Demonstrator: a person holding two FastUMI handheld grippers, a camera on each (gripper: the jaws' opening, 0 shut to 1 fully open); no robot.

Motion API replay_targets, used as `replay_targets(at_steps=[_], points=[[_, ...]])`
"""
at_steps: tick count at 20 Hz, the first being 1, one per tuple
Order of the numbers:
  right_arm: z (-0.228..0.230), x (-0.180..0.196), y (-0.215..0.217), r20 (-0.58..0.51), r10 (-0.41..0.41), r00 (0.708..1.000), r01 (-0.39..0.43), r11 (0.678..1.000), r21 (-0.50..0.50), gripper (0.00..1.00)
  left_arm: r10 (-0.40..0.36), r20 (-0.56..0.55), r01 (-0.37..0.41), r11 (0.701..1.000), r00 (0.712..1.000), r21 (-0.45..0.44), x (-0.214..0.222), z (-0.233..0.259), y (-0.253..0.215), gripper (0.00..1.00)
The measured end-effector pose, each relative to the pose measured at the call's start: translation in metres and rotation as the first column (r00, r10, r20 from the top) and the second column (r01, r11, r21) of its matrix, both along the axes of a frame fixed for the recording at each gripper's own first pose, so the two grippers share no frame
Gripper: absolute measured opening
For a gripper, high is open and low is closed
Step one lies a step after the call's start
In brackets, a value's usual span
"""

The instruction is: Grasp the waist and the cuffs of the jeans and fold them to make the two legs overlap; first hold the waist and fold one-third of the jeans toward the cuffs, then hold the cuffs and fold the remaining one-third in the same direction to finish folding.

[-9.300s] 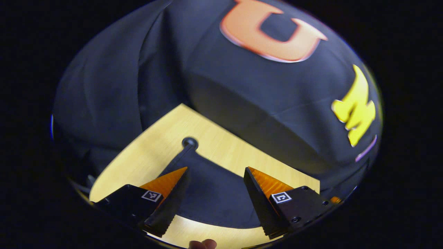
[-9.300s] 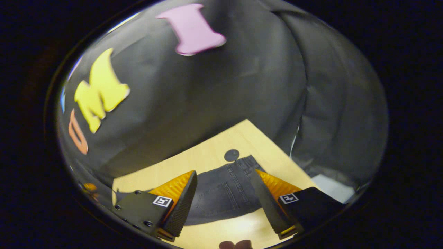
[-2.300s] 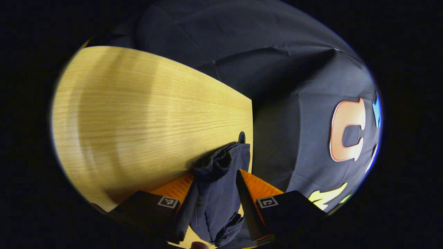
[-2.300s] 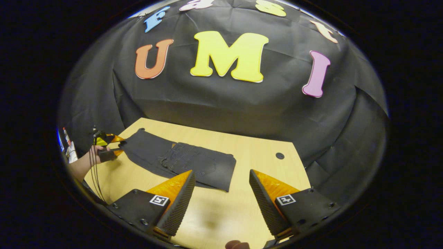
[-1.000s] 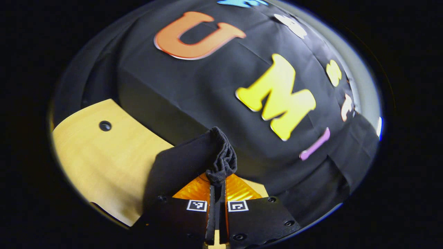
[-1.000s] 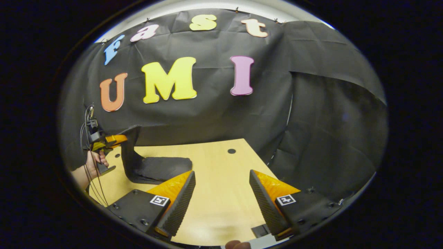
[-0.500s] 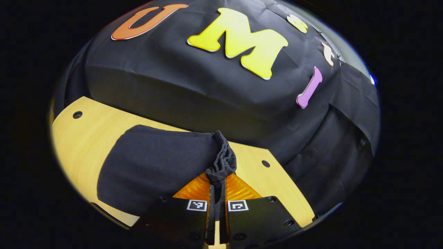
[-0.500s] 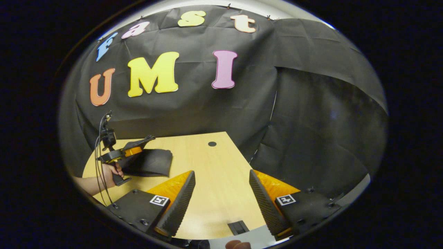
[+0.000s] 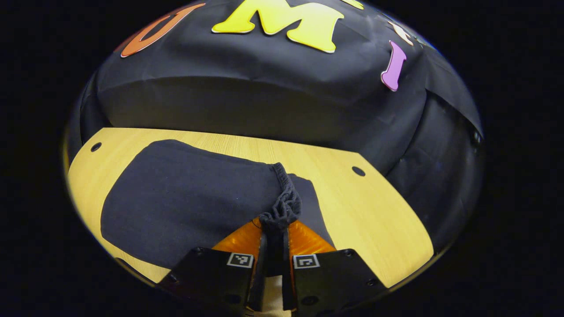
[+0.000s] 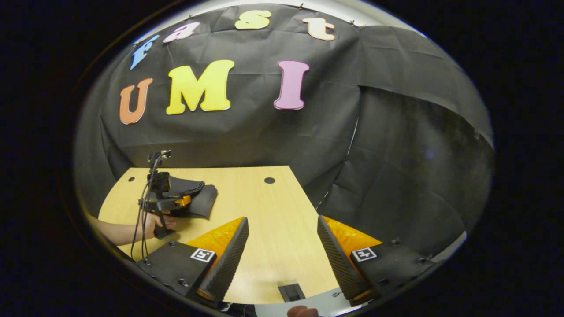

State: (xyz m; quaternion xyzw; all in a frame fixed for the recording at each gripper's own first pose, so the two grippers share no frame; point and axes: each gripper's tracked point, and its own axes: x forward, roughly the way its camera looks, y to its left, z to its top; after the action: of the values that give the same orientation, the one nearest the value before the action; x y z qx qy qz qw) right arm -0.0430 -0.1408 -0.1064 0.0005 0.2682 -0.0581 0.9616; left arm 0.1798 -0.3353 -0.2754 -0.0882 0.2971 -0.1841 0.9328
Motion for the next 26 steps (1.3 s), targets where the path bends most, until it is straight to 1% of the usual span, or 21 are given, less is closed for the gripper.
replay_targets(at_steps=[1,2,3,4,5,7,9,10,11,13,14,16,17,19,20,21,22,23,25,26], points=[[0.001,0.000,0.003,0.002,0.006,1.000,-0.006,1.000,0.000,0.94,-0.014,0.004,0.014,1.000,1.000,0.012,0.001,0.001,-0.003,0.17],[-0.001,0.000,0.005,0.002,0.012,1.000,-0.013,1.000,0.005,0.94,-0.034,0.004,0.034,0.999,0.999,0.001,-0.001,0.003,-0.012,0.33],[-0.001,0.002,0.008,0.001,0.016,1.000,-0.016,1.000,0.011,0.96,-0.047,0.007,0.047,0.999,0.999,0.000,-0.005,0.007,-0.017,0.55],[-0.002,0.003,0.012,0.001,0.020,1.000,-0.020,1.000,0.023,0.96,-0.045,0.012,0.045,0.999,0.999,0.006,-0.006,0.007,-0.020,0.78],[0.002,0.007,0.017,0.012,0.026,1.000,-0.026,0.999,0.035,0.94,-0.056,0.005,0.056,0.998,0.998,0.000,-0.011,0.012,-0.021,1.00],[0.013,0.018,0.027,0.053,0.041,0.998,-0.043,0.998,0.041,0.94,-0.077,-0.022,0.076,0.996,0.997,-0.039,-0.026,0.025,-0.025,1.00],[0.024,0.032,0.042,0.101,0.070,0.992,-0.076,0.996,0.050,0.94,-0.090,-0.026,0.087,0.992,0.996,-0.092,-0.043,0.051,-0.023,1.00],[0.031,0.041,0.053,0.132,0.089,0.987,-0.098,0.993,0.063,0.99,-0.088,-0.006,0.087,0.990,0.996,-0.110,-0.048,0.072,-0.017,1.00],[0.039,0.051,0.064,0.162,0.106,0.981,-0.119,0.990,0.074,0.99,-0.084,0.025,0.087,0.989,0.996,-0.120,-0.052,0.093,-0.008,1.00],[0.057,0.073,0.091,0.232,0.137,0.963,-0.164,0.981,0.099,0.94,-0.044,0.128,0.058,0.992,0.991,-0.112,-0.057,0.148,0.025,1.00],[0.067,0.085,0.106,0.268,0.151,0.951,-0.185,0.976,0.110,0.96,-0.015,0.188,0.035,0.994,0.982,-0.106,-0.059,0.179,0.045,1.00],[0.088,0.104,0.139,0.333,0.194,0.923,-0.245,0.962,0.117,0.96,0.049,0.305,-0.025,0.996,0.951,-0.081,-0.057,0.242,0.084,0.98],[0.098,0.110,0.154,0.359,0.208,0.910,-0.265,0.957,0.117,0.94,0.082,0.350,-0.060,0.996,0.933,-0.072,-0.059,0.270,0.103,0.98],[0.120,0.124,0.179,0.409,0.222,0.885,-0.297,0.946,0.129,0.96,0.150,0.428,-0.140,0.989,0.891,-0.056,-0.062,0.323,0.145,1.00],[0.129,0.129,0.191,0.431,0.221,0.875,-0.302,0.945,0.128,0.96,0.177,0.465,-0.175,0.983,0.867,-0.048,-0.065,0.343,0.163,0.98],[0.137,0.132,0.203,0.457,0.220,0.862,-0.307,0.943,0.125,0.96,0.196,0.503,-0.207,0.978,0.842,-0.033,-0.069,0.361,0.177,0.98],[0.144,0.134,0.214,0.482,0.220,0.848,-0.309,0.944,0.114,0.94,0.209,0.540,-0.239,0.971,0.815,-0.015,-0.073,0.374,0.183,1.00],[0.148,0.135,0.221,0.501,0.218,0.837,-0.305,0.947,0.097,0.94,0.226,0.566,-0.274,0.962,0.793,0.000,-0.080,0.385,0.195,0.98],[0.150,0.131,0.238,0.520,0.230,0.822,-0.311,0.948,0.072,0.94,0.260,0.586,-0.318,0.948,0.767,-0.004,-0.094,0.397,0.220,0.98],[0.151,0.130,0.246,0.526,0.236,0.817,-0.315,0.947,0.063,0.94,0.278,0.586,-0.338,0.941,0.761,-0.007,-0.097,0.399,0.224,0.98]])
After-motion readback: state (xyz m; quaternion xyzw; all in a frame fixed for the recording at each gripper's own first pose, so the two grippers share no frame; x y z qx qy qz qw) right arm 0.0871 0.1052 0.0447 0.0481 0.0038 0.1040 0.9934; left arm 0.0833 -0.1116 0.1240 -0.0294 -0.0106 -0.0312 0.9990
